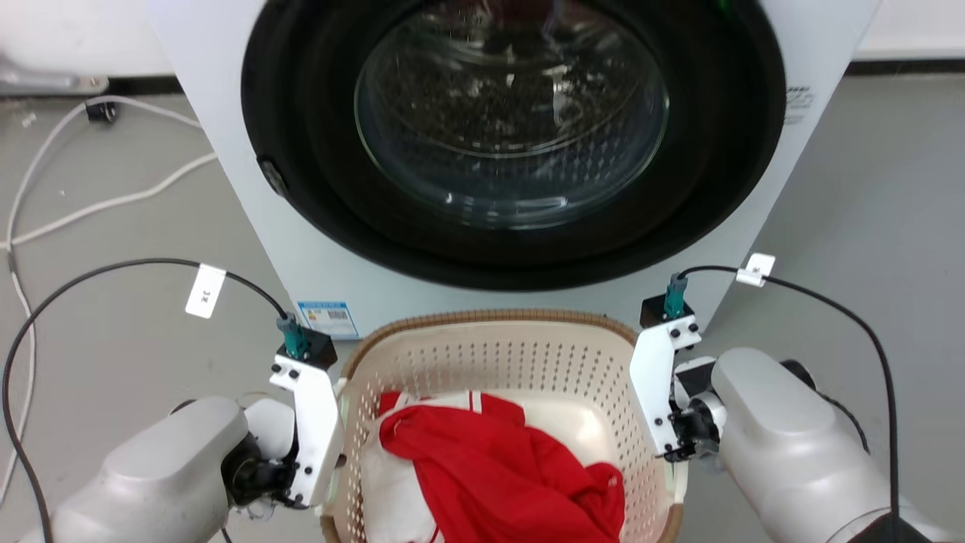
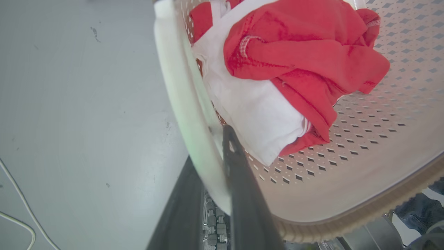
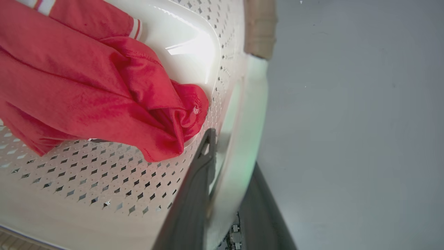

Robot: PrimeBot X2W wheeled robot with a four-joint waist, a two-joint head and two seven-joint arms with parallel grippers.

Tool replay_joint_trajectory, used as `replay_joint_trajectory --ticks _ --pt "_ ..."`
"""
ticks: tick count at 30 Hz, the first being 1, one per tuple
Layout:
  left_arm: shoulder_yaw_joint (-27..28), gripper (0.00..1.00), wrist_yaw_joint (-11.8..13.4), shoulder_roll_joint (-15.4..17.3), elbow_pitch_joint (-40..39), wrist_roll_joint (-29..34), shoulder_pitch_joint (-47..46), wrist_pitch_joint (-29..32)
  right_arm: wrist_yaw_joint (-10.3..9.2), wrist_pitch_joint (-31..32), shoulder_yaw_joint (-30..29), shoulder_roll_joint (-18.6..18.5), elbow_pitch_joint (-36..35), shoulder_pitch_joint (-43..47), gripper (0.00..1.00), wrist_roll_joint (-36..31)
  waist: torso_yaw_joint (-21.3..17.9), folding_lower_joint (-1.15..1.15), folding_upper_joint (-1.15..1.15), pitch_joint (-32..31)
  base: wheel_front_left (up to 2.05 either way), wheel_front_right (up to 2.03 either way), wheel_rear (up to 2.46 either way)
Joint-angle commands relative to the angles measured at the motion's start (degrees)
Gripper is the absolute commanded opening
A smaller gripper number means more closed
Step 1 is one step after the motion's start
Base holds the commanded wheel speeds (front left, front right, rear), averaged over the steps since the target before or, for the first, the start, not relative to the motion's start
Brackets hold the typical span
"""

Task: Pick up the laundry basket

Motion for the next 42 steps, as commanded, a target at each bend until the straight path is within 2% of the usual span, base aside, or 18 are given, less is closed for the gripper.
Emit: replay_joint_trajectory --ticks 1,8,18,42 --pt "-0.4 0.00 -0.7 0.7 -1.5 0.1 1.4 2.1 0.00 1.6 0.9 -0.2 -0.7 1.2 0.00 1.0 -0.3 0.02 0.00 -3.4 0.00 0.00 0.00" --pt "-0.4 0.00 -0.7 1.0 -2.9 -2.0 3.7 7.1 0.01 6.1 2.7 -0.2 -1.4 2.6 0.00 3.7 -0.7 0.02 0.00 -6.6 0.00 0.00 0.00" --pt "-0.4 0.00 -0.7 0.3 -2.8 -2.8 4.2 10.5 0.01 7.3 3.4 -0.1 -1.3 2.9 0.00 5.7 -1.3 0.02 0.00 -7.7 0.00 0.00 0.00" --pt "-0.4 0.00 -0.7 0.1 -2.7 -3.1 3.0 11.5 0.01 7.4 4.9 -0.1 -0.1 1.1 0.00 8.0 -2.8 0.02 0.00 -6.8 0.00 0.00 0.00"
